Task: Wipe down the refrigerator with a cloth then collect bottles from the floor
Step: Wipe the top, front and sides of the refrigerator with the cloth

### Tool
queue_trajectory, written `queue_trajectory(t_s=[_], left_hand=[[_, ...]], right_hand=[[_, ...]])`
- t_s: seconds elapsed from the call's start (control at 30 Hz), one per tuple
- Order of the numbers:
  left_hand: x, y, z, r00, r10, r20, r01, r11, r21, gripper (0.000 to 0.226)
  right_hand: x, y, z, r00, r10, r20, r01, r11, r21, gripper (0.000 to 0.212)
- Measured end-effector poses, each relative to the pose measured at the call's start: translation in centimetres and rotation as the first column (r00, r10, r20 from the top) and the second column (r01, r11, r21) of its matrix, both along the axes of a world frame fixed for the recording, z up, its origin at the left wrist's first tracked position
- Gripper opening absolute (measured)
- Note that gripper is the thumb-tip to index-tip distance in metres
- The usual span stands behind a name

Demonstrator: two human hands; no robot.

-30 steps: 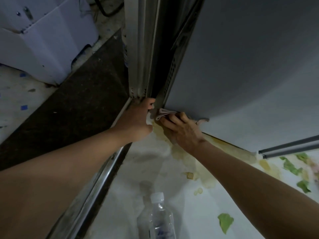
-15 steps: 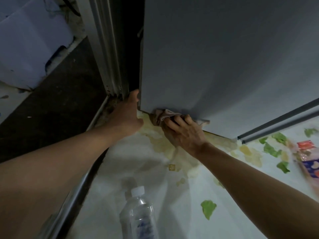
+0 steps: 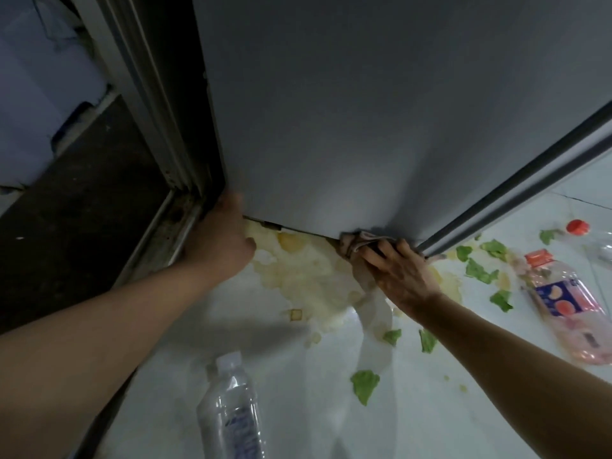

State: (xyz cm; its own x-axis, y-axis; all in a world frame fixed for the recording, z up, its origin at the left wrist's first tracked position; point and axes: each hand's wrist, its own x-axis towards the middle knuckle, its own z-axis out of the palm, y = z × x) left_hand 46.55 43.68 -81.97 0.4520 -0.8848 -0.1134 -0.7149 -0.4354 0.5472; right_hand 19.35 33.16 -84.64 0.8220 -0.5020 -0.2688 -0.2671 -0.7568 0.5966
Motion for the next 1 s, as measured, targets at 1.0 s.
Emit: queue_trajectory(t_s=[1.0], left_hand=[[-12.3,-3.9,8.0,0.316,-0.507,0.802,0.724,0.675,0.141,0.053]], right_hand=[[-8.9,4.6,4.1,-0.173,-0.733,0.658,0.348,0.580,0.737,0.041]])
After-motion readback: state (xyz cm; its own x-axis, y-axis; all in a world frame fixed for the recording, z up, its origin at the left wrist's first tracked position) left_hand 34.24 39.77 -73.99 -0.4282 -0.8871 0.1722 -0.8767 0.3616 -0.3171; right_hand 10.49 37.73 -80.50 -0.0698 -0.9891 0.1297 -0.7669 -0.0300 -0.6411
